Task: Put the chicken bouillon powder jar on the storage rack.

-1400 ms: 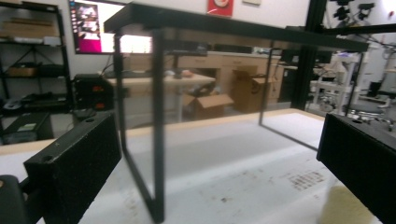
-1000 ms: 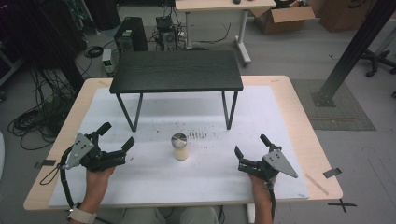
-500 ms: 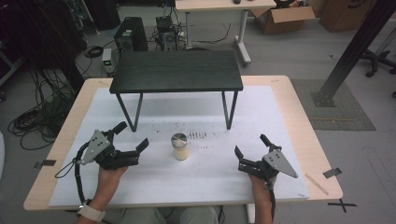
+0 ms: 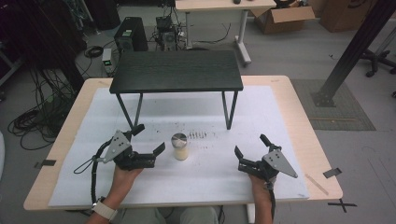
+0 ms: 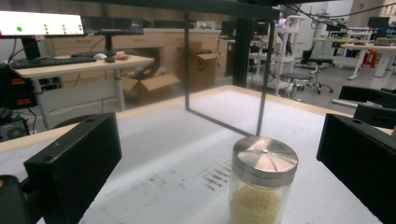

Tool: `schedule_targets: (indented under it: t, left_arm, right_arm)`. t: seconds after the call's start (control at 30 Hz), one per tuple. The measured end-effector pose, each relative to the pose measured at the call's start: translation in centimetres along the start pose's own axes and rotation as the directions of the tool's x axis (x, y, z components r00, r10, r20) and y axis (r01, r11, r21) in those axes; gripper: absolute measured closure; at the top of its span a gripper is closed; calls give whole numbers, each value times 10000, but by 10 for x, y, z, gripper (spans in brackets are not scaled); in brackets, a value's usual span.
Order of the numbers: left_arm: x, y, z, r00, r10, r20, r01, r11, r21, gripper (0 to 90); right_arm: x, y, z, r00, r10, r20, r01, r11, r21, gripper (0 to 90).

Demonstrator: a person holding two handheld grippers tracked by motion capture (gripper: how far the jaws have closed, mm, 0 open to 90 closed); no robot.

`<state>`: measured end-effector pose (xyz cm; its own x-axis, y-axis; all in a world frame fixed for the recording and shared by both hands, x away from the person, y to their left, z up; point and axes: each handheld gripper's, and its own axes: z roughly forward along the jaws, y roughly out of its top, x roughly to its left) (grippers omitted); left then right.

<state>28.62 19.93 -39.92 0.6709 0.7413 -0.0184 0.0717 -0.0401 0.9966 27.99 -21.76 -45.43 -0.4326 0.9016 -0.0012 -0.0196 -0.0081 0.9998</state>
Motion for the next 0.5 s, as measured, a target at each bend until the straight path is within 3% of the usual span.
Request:
schedule_targets:
  t: [0.17,0.5]
  left_arm:
    - [-6,-4,8,9996,271,96,-272,9995,171,4]
    - [-16,-10,31,9986,401,346,-419,9978,520,4]
  right_arm:
    - [0,0,0,10000,-5,-4,5,10000,13,0]
    - [0,0,0,10000,-14,-5,14,10000,37,0]
